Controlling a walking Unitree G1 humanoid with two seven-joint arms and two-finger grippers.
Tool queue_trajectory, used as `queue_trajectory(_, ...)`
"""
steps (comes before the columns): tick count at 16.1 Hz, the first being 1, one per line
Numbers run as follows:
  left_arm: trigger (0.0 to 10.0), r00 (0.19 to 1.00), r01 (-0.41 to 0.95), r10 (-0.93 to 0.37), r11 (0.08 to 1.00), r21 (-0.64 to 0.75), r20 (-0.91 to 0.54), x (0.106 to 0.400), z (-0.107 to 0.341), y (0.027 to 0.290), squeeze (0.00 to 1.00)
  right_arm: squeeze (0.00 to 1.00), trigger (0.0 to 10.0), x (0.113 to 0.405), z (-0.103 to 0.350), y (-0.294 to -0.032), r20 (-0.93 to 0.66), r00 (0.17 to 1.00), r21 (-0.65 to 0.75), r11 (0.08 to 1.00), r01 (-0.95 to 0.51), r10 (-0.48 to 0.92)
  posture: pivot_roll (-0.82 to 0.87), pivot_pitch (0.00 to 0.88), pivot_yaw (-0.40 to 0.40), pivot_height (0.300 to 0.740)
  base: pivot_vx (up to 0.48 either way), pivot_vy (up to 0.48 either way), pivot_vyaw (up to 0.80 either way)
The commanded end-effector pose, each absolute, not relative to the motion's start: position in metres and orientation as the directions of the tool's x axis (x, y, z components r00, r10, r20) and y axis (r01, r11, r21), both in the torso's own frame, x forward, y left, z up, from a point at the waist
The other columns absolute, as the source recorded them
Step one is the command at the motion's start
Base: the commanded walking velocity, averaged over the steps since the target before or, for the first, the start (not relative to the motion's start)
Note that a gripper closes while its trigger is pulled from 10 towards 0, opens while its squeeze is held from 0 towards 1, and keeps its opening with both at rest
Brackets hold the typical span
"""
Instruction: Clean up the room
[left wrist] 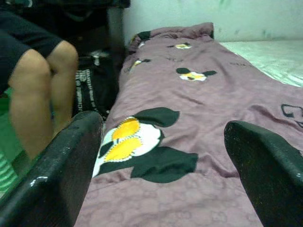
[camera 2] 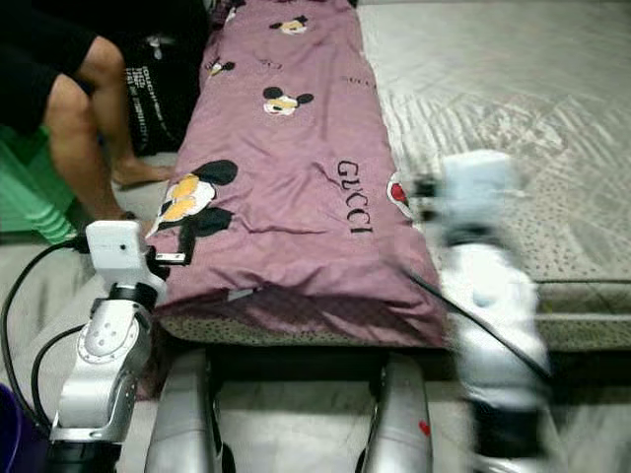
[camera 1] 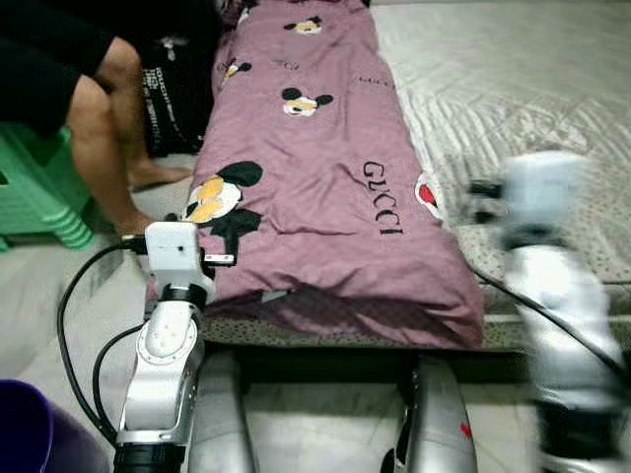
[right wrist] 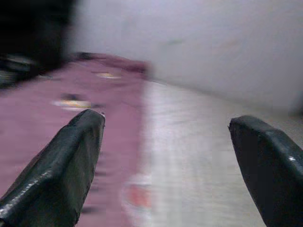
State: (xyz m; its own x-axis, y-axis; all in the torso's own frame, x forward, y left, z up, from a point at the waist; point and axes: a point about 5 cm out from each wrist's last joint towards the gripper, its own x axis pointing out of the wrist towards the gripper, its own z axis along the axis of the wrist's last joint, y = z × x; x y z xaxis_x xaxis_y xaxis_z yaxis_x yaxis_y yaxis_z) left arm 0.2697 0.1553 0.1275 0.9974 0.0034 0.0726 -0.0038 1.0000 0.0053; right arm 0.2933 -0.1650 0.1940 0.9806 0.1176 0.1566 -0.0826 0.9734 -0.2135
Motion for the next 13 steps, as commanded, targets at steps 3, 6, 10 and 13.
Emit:
queue_trajectory(3,10.0,0.995,-0.028,0.029,1.0,-0.011,0.099,0.27,0.133,0.161,0.0,1.0,10.0,0.307,0.131,-0.124,-0.18,0.944,-0.039,0.957,-0.286,0.275,0.02,0.0,0.002,0.508,0.0,0.0,0.0)
queue_trajectory(6,10.0,0.995,-0.025,0.026,1.0,-0.016,0.099,0.268,0.131,0.158,0.0,1.0,10.0,0.313,0.101,-0.112,-0.346,0.9,0.048,0.962,-0.267,0.267,0.03,0.0,-0.007,0.508,0.0,0.0,0.0)
queue_trajectory(10,10.0,0.994,-0.052,0.053,0.999,-0.018,0.091,0.266,0.129,0.162,0.0,1.0,10.0,0.283,0.053,-0.129,-0.608,0.752,0.143,0.966,-0.214,0.257,0.04,0.0,-0.023,0.508,0.0,0.0,0.0)
queue_trajectory(13,10.0,0.994,-0.084,0.086,0.996,-0.028,0.073,0.265,0.124,0.168,0.0,1.0,10.0,0.252,0.036,-0.187,-0.733,0.672,0.112,0.993,-0.031,0.103,0.02,0.0,-0.028,0.508,0.0,0.0,0.0)
